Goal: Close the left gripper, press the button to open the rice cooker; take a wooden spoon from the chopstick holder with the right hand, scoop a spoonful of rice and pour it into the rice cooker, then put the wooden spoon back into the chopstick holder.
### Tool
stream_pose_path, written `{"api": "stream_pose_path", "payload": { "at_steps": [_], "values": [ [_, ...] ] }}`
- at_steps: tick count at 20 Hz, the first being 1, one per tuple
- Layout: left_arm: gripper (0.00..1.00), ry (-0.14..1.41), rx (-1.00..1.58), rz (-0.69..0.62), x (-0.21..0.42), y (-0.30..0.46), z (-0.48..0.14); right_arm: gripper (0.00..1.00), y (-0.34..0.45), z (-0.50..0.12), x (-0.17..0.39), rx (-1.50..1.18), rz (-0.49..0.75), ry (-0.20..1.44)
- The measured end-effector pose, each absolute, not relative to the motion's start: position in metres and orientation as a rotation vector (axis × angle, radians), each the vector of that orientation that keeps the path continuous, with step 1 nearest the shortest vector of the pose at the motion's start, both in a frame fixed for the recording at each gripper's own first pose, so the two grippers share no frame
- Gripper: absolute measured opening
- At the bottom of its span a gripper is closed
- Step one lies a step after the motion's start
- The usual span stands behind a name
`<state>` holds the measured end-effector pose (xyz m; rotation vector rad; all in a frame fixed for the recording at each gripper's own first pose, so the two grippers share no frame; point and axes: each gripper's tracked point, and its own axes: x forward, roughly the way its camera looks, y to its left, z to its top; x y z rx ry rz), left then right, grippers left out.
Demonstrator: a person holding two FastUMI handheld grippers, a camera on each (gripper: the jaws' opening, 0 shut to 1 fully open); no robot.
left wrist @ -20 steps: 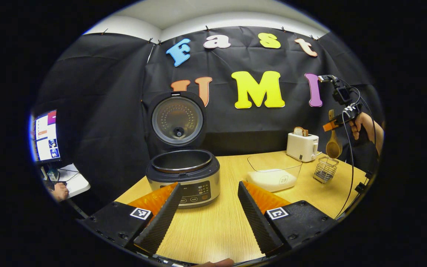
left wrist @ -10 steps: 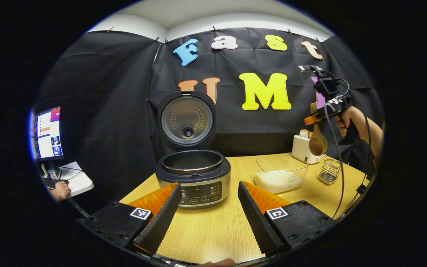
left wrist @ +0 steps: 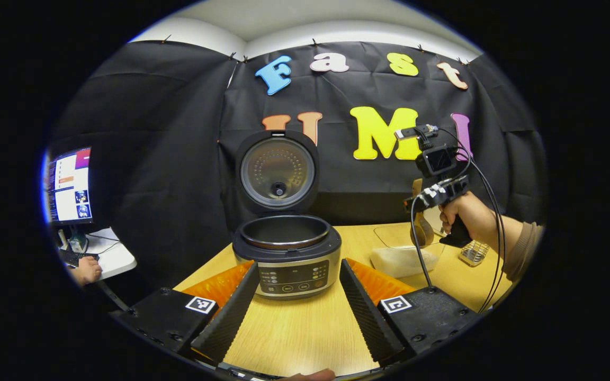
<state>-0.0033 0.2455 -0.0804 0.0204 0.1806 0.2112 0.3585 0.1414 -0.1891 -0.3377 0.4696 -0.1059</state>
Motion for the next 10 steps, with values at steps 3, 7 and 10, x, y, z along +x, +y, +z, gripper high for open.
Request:
{"api": "stream_pose_path", "payload": {
  "at_steps": [3,7,10],
  "values": [
    [0.97,0.187,-0.022,0.211,-0.004,0.250,-0.083,0.13,0.139,-0.204,0.364,-0.341,-0.171,0.462],
    [0.97,0.172,-0.021,0.232,-0.006,0.261,-0.079,0.12,0.124,-0.214,0.372,-0.402,-0.276,0.425],
    [0.97,0.179,-0.029,0.219,-0.003,0.258,-0.083,0.12,0.127,-0.232,0.375,-0.417,-0.275,0.450]
  ]
}}
